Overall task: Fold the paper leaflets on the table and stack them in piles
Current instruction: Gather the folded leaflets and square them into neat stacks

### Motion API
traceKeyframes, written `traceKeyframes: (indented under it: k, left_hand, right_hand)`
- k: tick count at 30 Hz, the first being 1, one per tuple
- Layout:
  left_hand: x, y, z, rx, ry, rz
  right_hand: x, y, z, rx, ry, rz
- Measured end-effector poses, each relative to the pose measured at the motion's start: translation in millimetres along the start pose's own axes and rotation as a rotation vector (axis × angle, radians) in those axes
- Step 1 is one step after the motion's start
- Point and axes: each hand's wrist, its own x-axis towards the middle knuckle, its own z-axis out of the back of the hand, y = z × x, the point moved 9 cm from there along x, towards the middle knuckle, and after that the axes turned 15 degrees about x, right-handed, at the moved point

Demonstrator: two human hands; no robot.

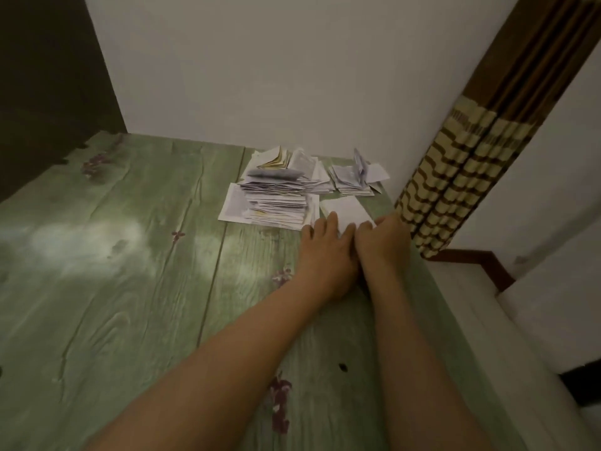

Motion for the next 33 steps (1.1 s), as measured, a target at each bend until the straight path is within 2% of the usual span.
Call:
traceKeyframes:
  k: [7, 12, 18, 26, 27, 30, 33]
  left_hand:
    - [2, -3, 4, -0.027, -0.069, 0.000]
    - [-8, -8, 22, 0.087, -0.241, -0.031]
    - [-8, -9, 20, -0.062, -0.185, -0.071]
    - [-12, -5, 23, -0.125, -0.175, -0.016]
    - [-13, -3, 27, -0.140, -0.223, 0.012]
    - [-15, 1, 32, -0.149, -0.290, 0.050]
    - [-14, -2, 28, -0.135, -0.269, 0.016]
  right_hand:
    - [8, -5, -2, 0.007, 0.056, 0.021]
    - [4, -2, 0, -0.069, 0.012, 0.041]
    - [7, -6, 1, -0.090, 0.022, -0.004]
    - [14, -12, -3, 0.050, 0.120, -0.043]
    - [15, -12, -3, 0.076, 0.126, -0.048]
    - [17, -12, 1, 0.235, 0.150, -0.058]
    - [20, -15, 7, 0.384, 0.145, -0.108]
